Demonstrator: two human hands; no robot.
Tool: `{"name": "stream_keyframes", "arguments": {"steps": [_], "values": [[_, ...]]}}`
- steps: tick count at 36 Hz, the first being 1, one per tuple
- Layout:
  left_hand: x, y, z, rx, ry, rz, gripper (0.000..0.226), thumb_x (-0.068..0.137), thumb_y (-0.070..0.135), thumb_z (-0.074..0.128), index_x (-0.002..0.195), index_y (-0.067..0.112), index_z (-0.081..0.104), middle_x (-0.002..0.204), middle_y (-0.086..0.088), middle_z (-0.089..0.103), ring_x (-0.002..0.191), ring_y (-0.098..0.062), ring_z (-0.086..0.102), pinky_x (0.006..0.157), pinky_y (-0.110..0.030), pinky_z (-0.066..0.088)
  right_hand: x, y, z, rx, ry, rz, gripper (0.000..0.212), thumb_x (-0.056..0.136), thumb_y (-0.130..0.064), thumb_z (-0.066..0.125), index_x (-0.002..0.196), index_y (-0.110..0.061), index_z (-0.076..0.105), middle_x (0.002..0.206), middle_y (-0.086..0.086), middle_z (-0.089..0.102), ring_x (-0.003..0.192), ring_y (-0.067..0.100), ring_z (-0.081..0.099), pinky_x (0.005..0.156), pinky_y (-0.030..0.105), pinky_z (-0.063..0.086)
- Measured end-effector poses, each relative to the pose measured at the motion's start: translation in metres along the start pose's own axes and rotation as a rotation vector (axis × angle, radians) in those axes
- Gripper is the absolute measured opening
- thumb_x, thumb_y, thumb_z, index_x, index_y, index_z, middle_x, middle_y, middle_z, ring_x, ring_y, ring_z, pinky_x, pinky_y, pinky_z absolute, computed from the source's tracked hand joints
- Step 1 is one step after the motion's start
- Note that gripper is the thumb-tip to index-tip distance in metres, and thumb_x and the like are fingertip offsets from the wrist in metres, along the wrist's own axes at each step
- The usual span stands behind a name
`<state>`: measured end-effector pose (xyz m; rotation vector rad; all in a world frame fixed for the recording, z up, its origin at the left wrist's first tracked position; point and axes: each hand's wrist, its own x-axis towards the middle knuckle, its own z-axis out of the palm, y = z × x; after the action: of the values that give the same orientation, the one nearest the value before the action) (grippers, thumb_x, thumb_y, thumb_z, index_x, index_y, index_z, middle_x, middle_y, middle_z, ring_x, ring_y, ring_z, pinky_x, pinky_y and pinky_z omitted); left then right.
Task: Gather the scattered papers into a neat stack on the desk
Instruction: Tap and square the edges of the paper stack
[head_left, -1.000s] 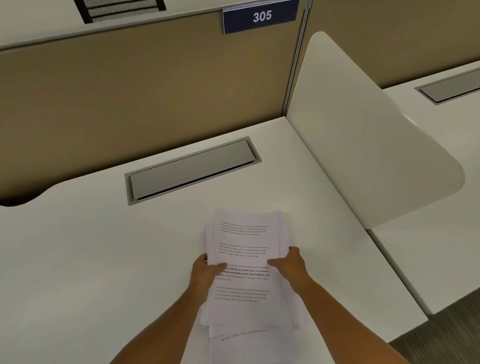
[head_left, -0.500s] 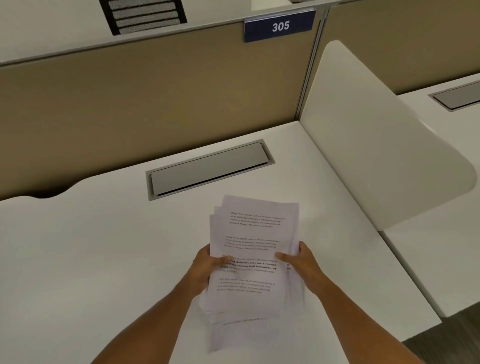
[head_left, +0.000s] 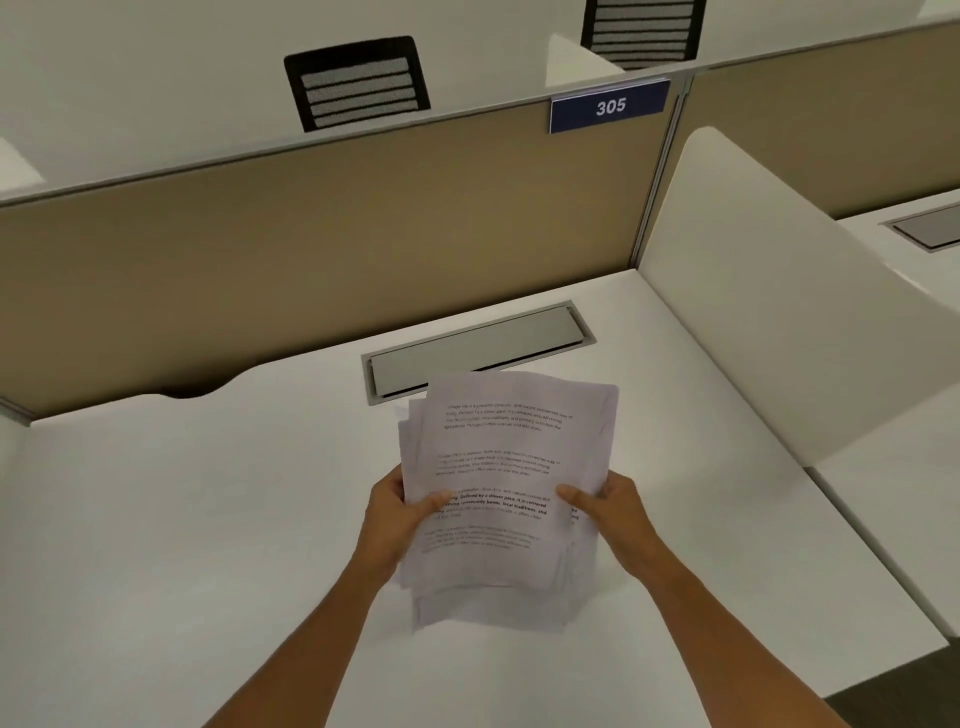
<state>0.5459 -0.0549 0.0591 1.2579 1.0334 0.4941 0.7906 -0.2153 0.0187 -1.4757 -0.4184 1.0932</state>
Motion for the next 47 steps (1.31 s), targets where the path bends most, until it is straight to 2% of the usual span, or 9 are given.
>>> {"name": "stream_keyframes", "arguments": {"steps": [6, 9, 16, 24, 29, 34, 38, 44, 47], "values": [[-0.033, 0.001, -0.049, -0.017, 0.136, 0.087, 0.027, 0.075, 0.020, 0.084, 0.098, 0.030, 0.073, 0.091, 0.013, 0.080, 0.079, -0.013, 0.078, 0.057, -0.021, 0.060, -0.022, -0.012, 0.061, -0.082, -0.045, -0.085, 0.026, 0.080, -0.017, 0.083, 0.104, -0.010, 0.078, 0.102, 0.007, 0.080, 0.094, 0.028, 0.077, 0.079, 0.041, 0.065], [-0.045, 0.005, -0.072, -0.028, 0.205, 0.124, 0.023, 0.077, 0.020, 0.084, 0.095, 0.030, 0.073, 0.088, 0.015, 0.080, 0.077, -0.010, 0.077, 0.056, -0.019, 0.059, -0.032, -0.019, 0.091, -0.110, -0.027, -0.134, 0.015, 0.079, -0.017, 0.083, 0.094, -0.017, 0.080, 0.095, 0.003, 0.081, 0.088, 0.026, 0.077, 0.075, 0.039, 0.065], [-0.071, 0.010, -0.115, -0.046, 0.282, 0.178, 0.020, 0.069, 0.027, 0.083, 0.078, 0.044, 0.076, 0.082, 0.018, 0.079, 0.072, -0.001, 0.073, 0.052, -0.012, 0.056, -0.048, -0.023, 0.141, -0.139, -0.030, -0.194, 0.015, 0.080, -0.017, 0.082, 0.091, -0.027, 0.076, 0.091, -0.007, 0.080, 0.082, 0.018, 0.075, 0.069, 0.030, 0.065], [-0.088, -0.015, -0.134, -0.067, 0.285, 0.133, 0.028, 0.064, 0.032, 0.084, 0.088, 0.043, 0.075, 0.092, 0.016, 0.079, 0.080, -0.011, 0.074, 0.057, -0.019, 0.058, -0.064, -0.009, 0.161, -0.140, -0.055, -0.145, 0.018, 0.082, -0.013, 0.080, 0.095, -0.024, 0.074, 0.090, -0.008, 0.080, 0.080, 0.013, 0.076, 0.063, 0.023, 0.061], [-0.089, -0.023, -0.133, -0.057, 0.265, 0.117, 0.029, 0.058, 0.042, 0.085, 0.083, 0.052, 0.073, 0.087, 0.019, 0.078, 0.077, -0.002, 0.073, 0.054, -0.014, 0.057, -0.067, -0.004, 0.158, -0.164, -0.086, -0.121, 0.025, 0.081, -0.015, 0.082, 0.101, -0.026, 0.073, 0.095, -0.007, 0.080, 0.084, 0.011, 0.076, 0.065, 0.020, 0.060], [-0.084, -0.033, -0.130, -0.040, 0.253, 0.059, 0.033, 0.054, 0.042, 0.086, 0.085, 0.038, 0.074, 0.086, 0.015, 0.079, 0.077, -0.005, 0.074, 0.062, -0.022, 0.059, -0.064, -0.002, 0.156, -0.176, -0.118, -0.104, 0.028, 0.081, -0.015, 0.082, 0.106, -0.025, 0.074, 0.100, -0.005, 0.080, 0.090, 0.014, 0.076, 0.070, 0.024, 0.062], [-0.083, -0.041, -0.127, -0.042, 0.241, 0.041, 0.030, 0.060, 0.036, 0.087, 0.088, 0.039, 0.075, 0.089, 0.015, 0.079, 0.079, -0.005, 0.075, 0.056, -0.017, 0.058, -0.059, 0.004, 0.155, -0.217, -0.136, -0.070, 0.033, 0.078, -0.017, 0.085, 0.109, -0.021, 0.074, 0.102, -0.001, 0.079, 0.092, 0.018, 0.076, 0.076, 0.033, 0.064], [-0.082, -0.053, -0.117, -0.066, 0.215, 0.033, 0.049, 0.057, 0.041, 0.089, 0.102, 0.035, 0.072, 0.096, 0.010, 0.079, 0.086, -0.009, 0.075, 0.061, -0.021, 0.061, -0.059, 0.012, 0.165, -0.216, -0.157, -0.046, 0.034, 0.078, -0.019, 0.085, 0.108, -0.029, 0.073, 0.101, -0.007, 0.079, 0.090, 0.011, 0.076, 0.070, 0.026, 0.062], [-0.079, -0.056, -0.113, -0.045, 0.258, 0.035, 0.051, 0.058, 0.042, 0.087, 0.105, 0.030, 0.070, 0.092, 0.006, 0.079, 0.086, -0.013, 0.075, 0.059, -0.021, 0.060, -0.058, 0.014, 0.174, -0.222, -0.140, -0.055, 0.024, 0.083, -0.022, 0.081, 0.105, -0.029, 0.073, 0.098, -0.008, 0.080, 0.090, 0.012, 0.075, 0.070, 0.024, 0.062]]}}
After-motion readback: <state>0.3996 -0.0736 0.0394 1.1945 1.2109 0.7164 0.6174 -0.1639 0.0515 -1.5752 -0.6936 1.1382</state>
